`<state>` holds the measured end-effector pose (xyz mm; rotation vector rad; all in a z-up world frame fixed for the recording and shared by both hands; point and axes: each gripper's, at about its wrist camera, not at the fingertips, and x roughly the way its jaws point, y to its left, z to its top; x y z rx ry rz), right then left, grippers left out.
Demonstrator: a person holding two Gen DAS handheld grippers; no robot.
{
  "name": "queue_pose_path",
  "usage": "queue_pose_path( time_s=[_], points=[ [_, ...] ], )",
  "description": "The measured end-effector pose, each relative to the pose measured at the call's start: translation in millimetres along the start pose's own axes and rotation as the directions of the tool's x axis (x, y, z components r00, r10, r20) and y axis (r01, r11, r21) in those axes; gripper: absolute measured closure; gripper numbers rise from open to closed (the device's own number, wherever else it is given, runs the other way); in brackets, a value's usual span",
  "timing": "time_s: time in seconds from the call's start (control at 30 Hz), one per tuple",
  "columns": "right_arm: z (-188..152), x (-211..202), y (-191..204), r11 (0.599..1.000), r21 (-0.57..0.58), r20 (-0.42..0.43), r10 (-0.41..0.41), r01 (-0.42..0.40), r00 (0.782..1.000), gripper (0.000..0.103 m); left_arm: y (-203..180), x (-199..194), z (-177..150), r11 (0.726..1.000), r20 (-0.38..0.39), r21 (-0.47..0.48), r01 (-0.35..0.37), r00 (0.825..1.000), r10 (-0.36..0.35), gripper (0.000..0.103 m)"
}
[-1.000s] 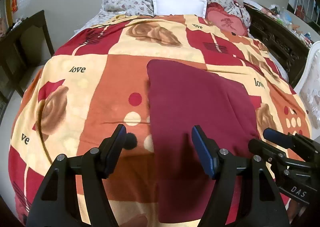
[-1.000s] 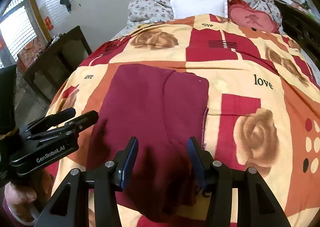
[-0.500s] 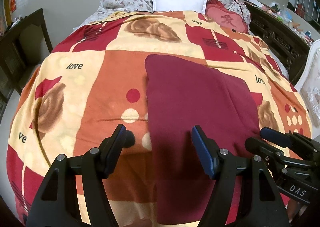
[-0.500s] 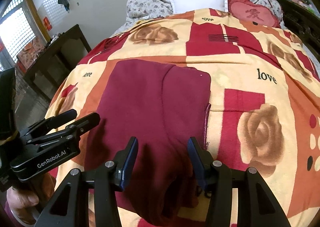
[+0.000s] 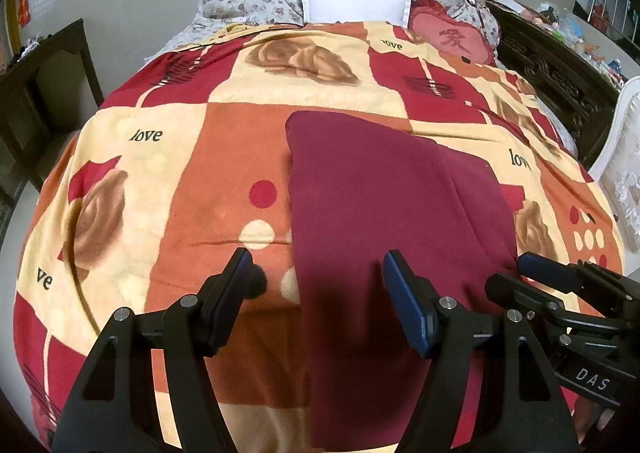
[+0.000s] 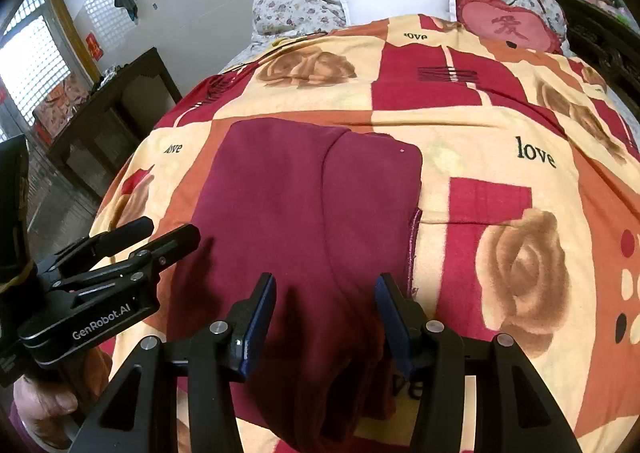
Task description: Fold small clothes
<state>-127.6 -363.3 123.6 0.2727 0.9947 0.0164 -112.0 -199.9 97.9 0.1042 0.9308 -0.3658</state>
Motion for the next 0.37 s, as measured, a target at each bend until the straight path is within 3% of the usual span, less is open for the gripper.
queue_pose_path(
  time_s=[0.37],
  points=[
    [-0.1,1.1,0.7,1.0,0.003,-0.003,0.006,-0.006,1.0,0.053,5.4,-1.0,0.7,1.0,0.052,0.003,0.009,0.999,-0.009,0.035]
  ],
)
